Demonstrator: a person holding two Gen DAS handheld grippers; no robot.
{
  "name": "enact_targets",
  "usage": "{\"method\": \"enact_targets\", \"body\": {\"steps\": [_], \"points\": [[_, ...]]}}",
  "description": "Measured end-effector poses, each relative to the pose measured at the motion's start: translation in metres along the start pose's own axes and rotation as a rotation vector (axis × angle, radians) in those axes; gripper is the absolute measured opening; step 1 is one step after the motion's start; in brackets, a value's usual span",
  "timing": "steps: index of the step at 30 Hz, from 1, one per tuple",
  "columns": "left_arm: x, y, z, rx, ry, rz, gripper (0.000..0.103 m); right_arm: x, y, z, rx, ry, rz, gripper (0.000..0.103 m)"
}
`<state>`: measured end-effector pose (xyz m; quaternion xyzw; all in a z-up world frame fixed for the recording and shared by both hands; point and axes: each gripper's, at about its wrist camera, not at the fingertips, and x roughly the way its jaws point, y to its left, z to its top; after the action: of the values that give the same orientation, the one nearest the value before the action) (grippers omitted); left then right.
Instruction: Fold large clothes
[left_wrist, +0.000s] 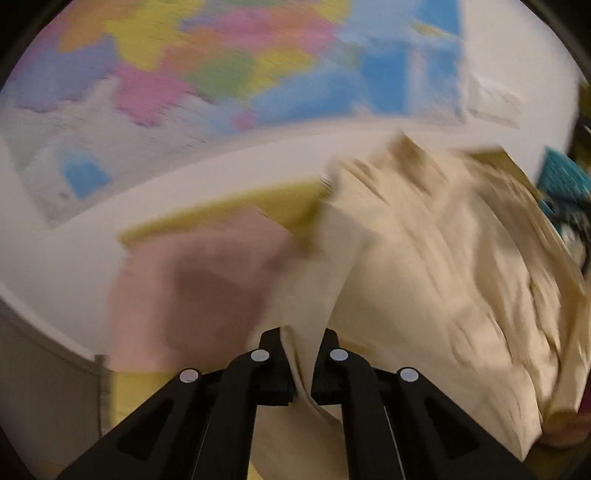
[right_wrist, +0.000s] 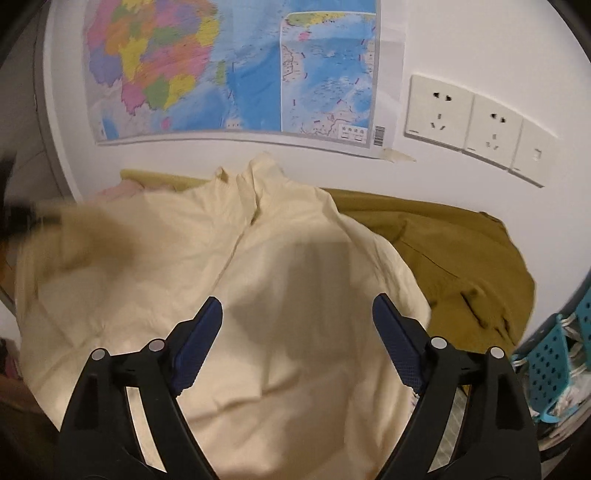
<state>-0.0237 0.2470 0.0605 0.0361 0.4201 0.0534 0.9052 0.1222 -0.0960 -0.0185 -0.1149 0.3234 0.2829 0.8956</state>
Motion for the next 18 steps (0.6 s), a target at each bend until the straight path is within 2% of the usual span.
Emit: {"method": "enact_targets", "body": {"steps": [1,2,3,4,5,6,7,9,10,12,14,16,17,18], "points": [[0.001,0.015,0.008,-0.043,0.009,0.018,0.013,-0.008,-0.002,-0.006,0.010,-0.004,0.009,0.083],[0.007,0.030,0.015,-0.069,0.030,0.074,0.020,-0.013,-0.006,-0.014,0.028,-0.002,0.024,0.083],[0.013,0.034,0.018,-0.055,0.043,0.132,0.042,-0.017,-0.010,-0.020,0.041,0.000,0.009,0.083],[0.022,0.038,0.017,-0.038,0.051,0.216,0.058,-0.021,-0.013,-0.027,0.047,0.001,-0.011,0.084],[0.031,0.039,0.014,-0.025,0.063,0.274,0.064,-0.023,-0.017,-0.034,0.064,0.008,-0.022,0.085],[0.047,0.036,0.007,0.014,0.097,0.369,0.074,-0.026,-0.022,-0.042,0.091,0.018,-0.015,0.088],[0.061,0.031,-0.001,0.062,0.119,0.456,0.078,-0.028,-0.026,-0.048,0.113,0.025,-0.012,0.090],[0.076,0.020,-0.018,0.147,0.131,0.552,0.079,-0.033,-0.033,-0.064,0.158,0.039,-0.011,0.094],[0.080,0.015,-0.026,0.149,0.138,0.535,0.079,-0.037,-0.038,-0.075,0.192,0.042,-0.006,0.096],[0.069,0.018,-0.037,0.063,0.127,0.379,0.078,-0.042,-0.043,-0.093,0.248,0.070,0.031,0.097],[0.050,0.026,-0.049,-0.046,0.088,0.176,0.080,-0.047,-0.044,-0.112,0.299,0.103,0.096,0.097],[0.041,0.029,-0.059,-0.073,0.070,0.084,0.087,-0.046,-0.041,-0.133,0.349,0.130,0.176,0.097],[0.040,0.030,-0.065,-0.073,0.072,0.064,0.088,-0.045,-0.040,-0.139,0.367,0.137,0.207,0.083],[0.041,0.028,-0.069,-0.066,0.079,0.057,0.088,-0.045,-0.039,-0.143,0.373,0.138,0.240,0.047]]}}
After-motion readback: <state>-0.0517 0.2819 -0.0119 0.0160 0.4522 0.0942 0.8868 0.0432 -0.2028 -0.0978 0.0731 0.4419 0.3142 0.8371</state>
